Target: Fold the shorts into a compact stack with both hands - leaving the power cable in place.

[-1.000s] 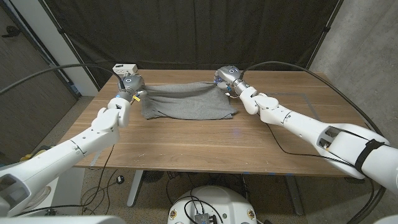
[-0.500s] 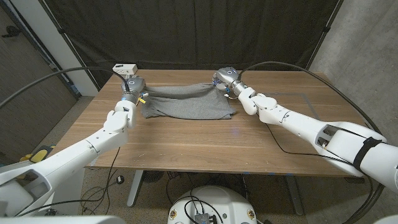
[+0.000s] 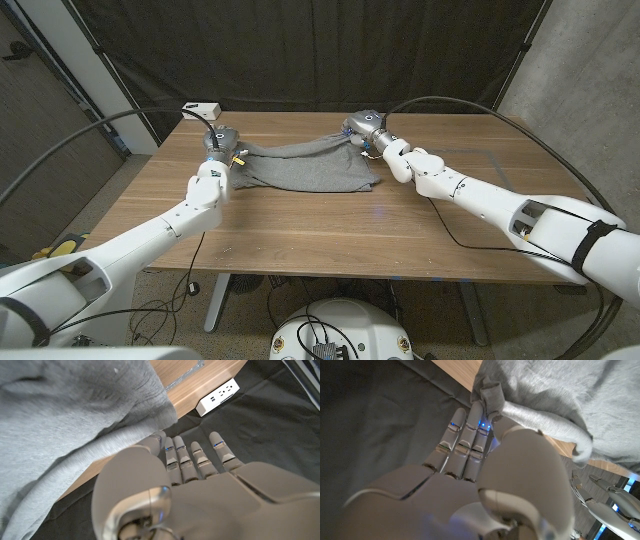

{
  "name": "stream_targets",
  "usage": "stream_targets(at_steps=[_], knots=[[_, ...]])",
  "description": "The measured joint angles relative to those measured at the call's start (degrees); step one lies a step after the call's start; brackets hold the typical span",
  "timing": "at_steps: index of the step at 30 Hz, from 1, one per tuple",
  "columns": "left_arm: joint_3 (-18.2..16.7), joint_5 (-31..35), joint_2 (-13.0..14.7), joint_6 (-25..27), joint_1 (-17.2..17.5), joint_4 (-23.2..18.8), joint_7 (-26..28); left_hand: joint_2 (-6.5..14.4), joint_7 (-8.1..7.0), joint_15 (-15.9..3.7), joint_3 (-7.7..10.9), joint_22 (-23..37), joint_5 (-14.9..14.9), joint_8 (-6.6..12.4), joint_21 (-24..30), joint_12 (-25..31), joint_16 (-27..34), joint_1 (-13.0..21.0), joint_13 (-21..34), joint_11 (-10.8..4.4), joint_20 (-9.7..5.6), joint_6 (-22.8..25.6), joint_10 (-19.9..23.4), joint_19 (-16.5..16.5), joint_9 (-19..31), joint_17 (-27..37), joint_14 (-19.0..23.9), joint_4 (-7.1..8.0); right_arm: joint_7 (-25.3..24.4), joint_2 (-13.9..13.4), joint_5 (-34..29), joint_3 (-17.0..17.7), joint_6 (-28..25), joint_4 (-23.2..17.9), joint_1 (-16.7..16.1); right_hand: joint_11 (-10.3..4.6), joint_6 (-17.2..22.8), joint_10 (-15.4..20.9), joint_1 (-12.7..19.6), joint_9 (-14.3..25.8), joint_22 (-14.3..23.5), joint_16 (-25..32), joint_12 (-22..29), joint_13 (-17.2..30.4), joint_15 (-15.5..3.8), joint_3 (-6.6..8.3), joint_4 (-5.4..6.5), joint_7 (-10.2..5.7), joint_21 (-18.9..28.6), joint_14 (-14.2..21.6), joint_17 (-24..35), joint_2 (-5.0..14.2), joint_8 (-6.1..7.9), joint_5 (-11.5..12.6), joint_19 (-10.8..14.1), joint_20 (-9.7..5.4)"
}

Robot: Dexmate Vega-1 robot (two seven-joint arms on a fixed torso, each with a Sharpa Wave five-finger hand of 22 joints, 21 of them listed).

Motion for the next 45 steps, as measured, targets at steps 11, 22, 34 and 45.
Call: stream_targets(at_steps=[11,22,34,45], knots=[[2.35,1.09,-0.45,2.84,-1.18,-0.03,1.04,-2.09,-0.60,0.18,-1.60,-0.01,-1.25,-2.56,0.23,-1.29,0.00,-2.65,-0.62,0.43,-0.31,-4.19,-1.61,-0.30,-0.92,-0.04,-0.17,2.54,2.52,-3.19,-0.05,2.07,-2.63,-7.30,-3.08,0.72,-4.09,-7.82,-8.95,-0.17,-0.29,-10.68,-7.11,-3.32,1.55,2.70,1.75,-0.35,0.02,-6.24,-10.12,-0.97,0.46,-0.10,-2.06,1.37],[-1.32,-2.52,2.99,0.36,3.39,-7.14,4.49,-3.63,-1.07,1.75,-4.34,-0.01,-1.66,-4.38,0.39,-2.65,-0.94,-8.24,-1.67,1.76,0.33,-8.27,-3.55,-2.18,-1.76,-0.95,-0.66,5.27,3.18,-6.29,0.03,5.54,-3.72,-16.40,-7.80,1.43,-7.12,-11.03,-16.10,-0.16,-0.55,-14.56,-10.29,-4.79,1.91,2.85,3.99,0.24,-0.51,-9.54,-13.69,-1.04,0.46,-0.43,-4.12,2.20],[-7.77,-8.92,6.43,-3.00,10.30,-15.05,7.15,-5.07,-0.93,3.69,-6.68,-0.16,-1.88,-4.81,-0.51,-4.34,-2.48,-13.55,-2.76,3.10,1.22,-11.61,-5.51,-4.35,-2.28,-1.76,-2.61,7.15,5.88,-7.88,0.87,8.66,-4.02,-23.13,-12.05,2.19,-12.02,-14.73,-19.82,-0.16,-0.55,-17.77,-12.93,-5.85,2.33,3.24,4.80,0.31,-1.89,-13.46,-16.10,-0.86,0.22,-0.43,-6.63,1.53],[-14.95,-17.30,8.85,-8.34,17.28,-19.89,9.91,-6.22,-2.02,5.57,-10.44,-0.42,-2.95,-5.25,-2.29,-6.61,-4.72,-20.87,-4.34,4.55,1.33,-18.58,-9.81,-6.66,-2.83,-2.50,-6.45,9.15,7.14,-8.05,3.31,11.40,-4.14,-27.33,-15.63,3.41,-18.69,-18.69,-25.22,-0.15,-0.81,-19.54,-14.27,-7.24,2.52,3.20,5.49,0.53,-3.82,-17.31,-19.01,-0.65,0.00,-0.65,-8.61,0.34]])
